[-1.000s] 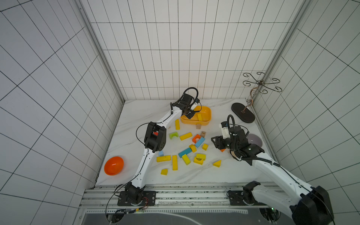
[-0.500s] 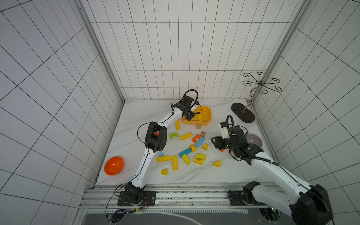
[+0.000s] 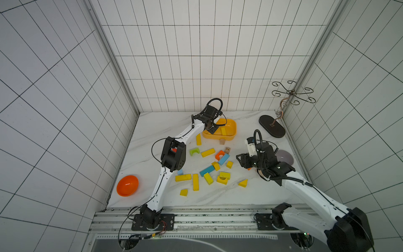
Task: Pick out the yellow building blocks
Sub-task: Place the building block in the storage box, then move the building block to the center of the board.
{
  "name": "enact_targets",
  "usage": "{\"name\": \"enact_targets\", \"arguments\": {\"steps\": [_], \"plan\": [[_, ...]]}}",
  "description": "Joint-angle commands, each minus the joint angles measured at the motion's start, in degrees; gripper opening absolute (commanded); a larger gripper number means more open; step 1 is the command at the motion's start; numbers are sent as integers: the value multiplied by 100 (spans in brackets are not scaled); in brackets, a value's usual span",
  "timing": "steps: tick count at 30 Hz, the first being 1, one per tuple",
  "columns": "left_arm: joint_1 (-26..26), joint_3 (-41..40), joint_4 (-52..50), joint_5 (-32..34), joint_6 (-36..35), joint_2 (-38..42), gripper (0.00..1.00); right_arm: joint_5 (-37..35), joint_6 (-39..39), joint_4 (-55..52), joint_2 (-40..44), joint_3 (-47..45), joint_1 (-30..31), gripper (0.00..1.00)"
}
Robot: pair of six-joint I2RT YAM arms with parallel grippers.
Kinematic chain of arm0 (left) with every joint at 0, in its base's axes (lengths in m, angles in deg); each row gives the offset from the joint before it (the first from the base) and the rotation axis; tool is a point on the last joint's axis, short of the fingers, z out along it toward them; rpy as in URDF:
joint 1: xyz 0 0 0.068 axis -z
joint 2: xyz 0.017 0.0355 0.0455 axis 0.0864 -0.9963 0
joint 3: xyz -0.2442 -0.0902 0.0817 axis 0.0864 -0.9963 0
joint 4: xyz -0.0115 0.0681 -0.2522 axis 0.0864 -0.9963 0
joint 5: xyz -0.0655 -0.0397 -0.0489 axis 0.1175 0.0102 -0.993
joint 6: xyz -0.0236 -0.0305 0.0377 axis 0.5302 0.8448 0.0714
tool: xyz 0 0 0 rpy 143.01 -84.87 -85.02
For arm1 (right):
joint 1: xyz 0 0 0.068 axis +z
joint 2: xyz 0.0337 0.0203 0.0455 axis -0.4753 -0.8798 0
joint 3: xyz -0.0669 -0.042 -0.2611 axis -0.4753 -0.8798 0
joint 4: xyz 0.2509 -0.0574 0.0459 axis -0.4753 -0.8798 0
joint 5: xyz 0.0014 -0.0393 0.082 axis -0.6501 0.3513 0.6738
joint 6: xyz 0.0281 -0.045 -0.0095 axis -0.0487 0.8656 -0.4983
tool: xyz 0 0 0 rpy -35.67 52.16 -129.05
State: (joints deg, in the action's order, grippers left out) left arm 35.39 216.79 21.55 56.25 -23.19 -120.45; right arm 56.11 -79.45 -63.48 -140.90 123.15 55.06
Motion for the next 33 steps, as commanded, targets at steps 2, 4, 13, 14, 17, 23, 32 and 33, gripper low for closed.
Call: {"name": "enact_targets", "arguments": {"steps": [2,4,13,14,17,23,32,33], "plan": [[-78,-351,-194,684,662,880,56,-5,-45,52,128,-267,56,56],[-210,-611,-292,551,904,1065,56,-40,-54,52,183,-297,61,56],[-970,-1431,-500,-389,1476,1206,57,-228,39,24,65,-300,80,56],[-1014,-1481,-523,-429,1487,1162,57,-203,34,58,49,-312,83,56],[-1069,-1488,-725,-638,1462,999,57,-192,32,126,-18,-328,84,56],[-1062,-1528,-918,-1048,1319,789,62,-166,43,209,-192,-319,90,56],[-1000,-1913,-892,-1168,1286,704,67,-158,43,290,-259,-372,101,56],[-996,-1936,-878,-1164,1304,692,67,-149,43,297,-272,-363,98,56]]}}
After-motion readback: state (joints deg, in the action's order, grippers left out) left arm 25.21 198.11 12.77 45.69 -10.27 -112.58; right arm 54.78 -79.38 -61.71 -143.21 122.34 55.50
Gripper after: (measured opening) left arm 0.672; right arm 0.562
